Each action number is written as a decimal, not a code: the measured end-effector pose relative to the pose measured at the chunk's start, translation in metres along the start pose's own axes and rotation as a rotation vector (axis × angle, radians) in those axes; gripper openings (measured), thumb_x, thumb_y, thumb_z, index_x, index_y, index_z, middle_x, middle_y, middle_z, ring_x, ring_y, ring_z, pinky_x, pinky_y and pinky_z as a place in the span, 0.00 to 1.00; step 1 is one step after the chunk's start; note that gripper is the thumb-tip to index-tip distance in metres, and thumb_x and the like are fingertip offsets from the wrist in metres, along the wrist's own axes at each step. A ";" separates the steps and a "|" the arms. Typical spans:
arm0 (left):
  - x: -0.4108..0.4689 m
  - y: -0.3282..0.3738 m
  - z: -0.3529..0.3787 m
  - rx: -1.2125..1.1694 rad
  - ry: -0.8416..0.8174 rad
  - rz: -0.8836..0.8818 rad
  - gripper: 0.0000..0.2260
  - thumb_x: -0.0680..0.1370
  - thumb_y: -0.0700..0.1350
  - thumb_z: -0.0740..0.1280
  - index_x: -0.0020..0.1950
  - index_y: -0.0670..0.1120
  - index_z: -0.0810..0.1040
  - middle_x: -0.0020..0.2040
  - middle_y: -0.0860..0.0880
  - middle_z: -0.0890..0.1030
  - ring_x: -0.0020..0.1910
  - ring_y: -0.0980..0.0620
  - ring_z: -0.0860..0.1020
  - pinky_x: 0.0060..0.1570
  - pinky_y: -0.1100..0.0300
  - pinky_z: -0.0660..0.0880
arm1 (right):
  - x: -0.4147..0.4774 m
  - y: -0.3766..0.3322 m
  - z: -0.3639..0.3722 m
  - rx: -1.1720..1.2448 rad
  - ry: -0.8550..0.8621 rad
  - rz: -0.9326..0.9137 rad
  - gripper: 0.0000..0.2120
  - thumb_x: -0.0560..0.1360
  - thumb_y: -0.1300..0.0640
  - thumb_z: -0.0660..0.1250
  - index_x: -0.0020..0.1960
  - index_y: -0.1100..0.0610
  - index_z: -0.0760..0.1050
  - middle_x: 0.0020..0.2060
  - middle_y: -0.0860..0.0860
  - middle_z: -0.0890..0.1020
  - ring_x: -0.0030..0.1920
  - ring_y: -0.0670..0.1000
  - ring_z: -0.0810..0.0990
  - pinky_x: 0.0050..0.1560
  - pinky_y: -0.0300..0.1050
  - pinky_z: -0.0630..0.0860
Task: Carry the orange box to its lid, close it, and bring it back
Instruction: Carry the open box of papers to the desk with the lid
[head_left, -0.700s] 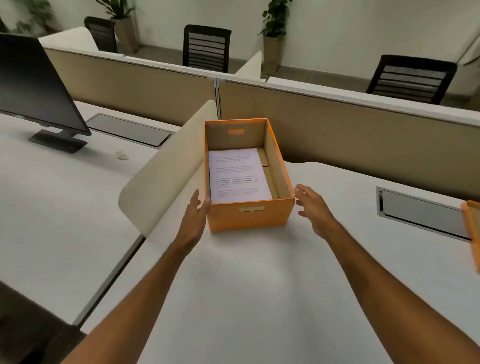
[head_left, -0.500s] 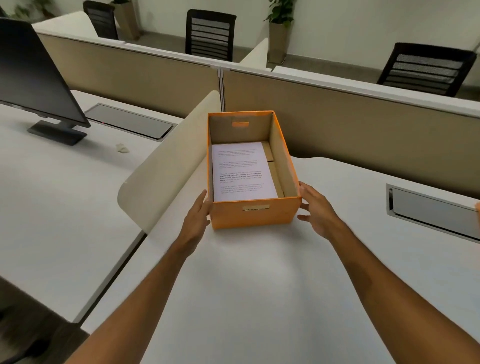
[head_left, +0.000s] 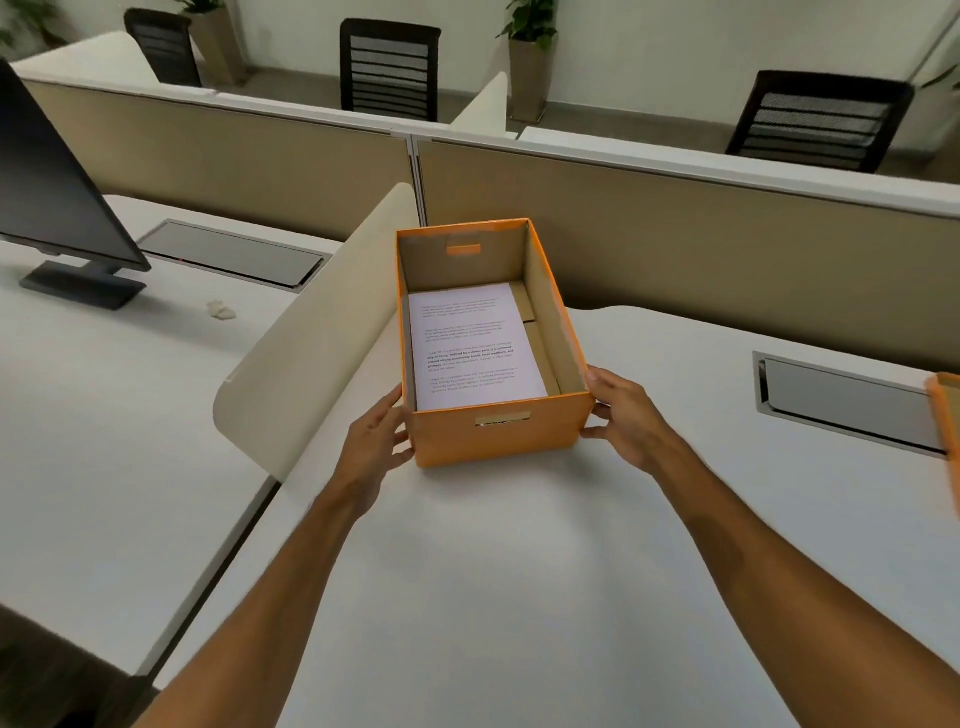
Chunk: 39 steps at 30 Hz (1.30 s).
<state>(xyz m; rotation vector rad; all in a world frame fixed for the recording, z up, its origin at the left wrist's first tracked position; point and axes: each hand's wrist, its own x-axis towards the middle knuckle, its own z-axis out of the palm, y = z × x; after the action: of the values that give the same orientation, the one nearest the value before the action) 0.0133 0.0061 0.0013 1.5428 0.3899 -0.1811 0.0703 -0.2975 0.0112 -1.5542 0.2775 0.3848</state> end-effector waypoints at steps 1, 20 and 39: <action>-0.001 0.000 0.002 0.005 -0.002 0.008 0.19 0.81 0.48 0.63 0.73 0.57 0.73 0.59 0.57 0.84 0.57 0.49 0.82 0.54 0.52 0.79 | -0.004 0.000 -0.002 0.009 0.010 -0.006 0.19 0.83 0.49 0.56 0.72 0.51 0.71 0.60 0.50 0.80 0.59 0.55 0.78 0.50 0.58 0.78; -0.085 0.001 0.121 0.047 -0.235 0.111 0.22 0.80 0.51 0.67 0.74 0.55 0.72 0.61 0.53 0.83 0.60 0.48 0.81 0.59 0.47 0.79 | -0.163 0.030 -0.123 0.129 0.334 -0.113 0.17 0.83 0.53 0.57 0.70 0.51 0.72 0.56 0.49 0.82 0.56 0.53 0.80 0.41 0.50 0.78; -0.297 -0.070 0.254 0.109 -0.242 0.083 0.19 0.79 0.50 0.66 0.70 0.56 0.76 0.61 0.50 0.82 0.60 0.42 0.79 0.58 0.44 0.79 | -0.379 0.135 -0.272 0.144 0.358 -0.143 0.13 0.79 0.54 0.67 0.63 0.50 0.77 0.54 0.50 0.84 0.55 0.55 0.82 0.48 0.65 0.81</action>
<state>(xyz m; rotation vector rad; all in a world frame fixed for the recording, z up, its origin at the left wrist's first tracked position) -0.2526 -0.2857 0.0371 1.6193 0.1265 -0.3250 -0.3113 -0.5962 0.0421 -1.4845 0.4581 -0.0287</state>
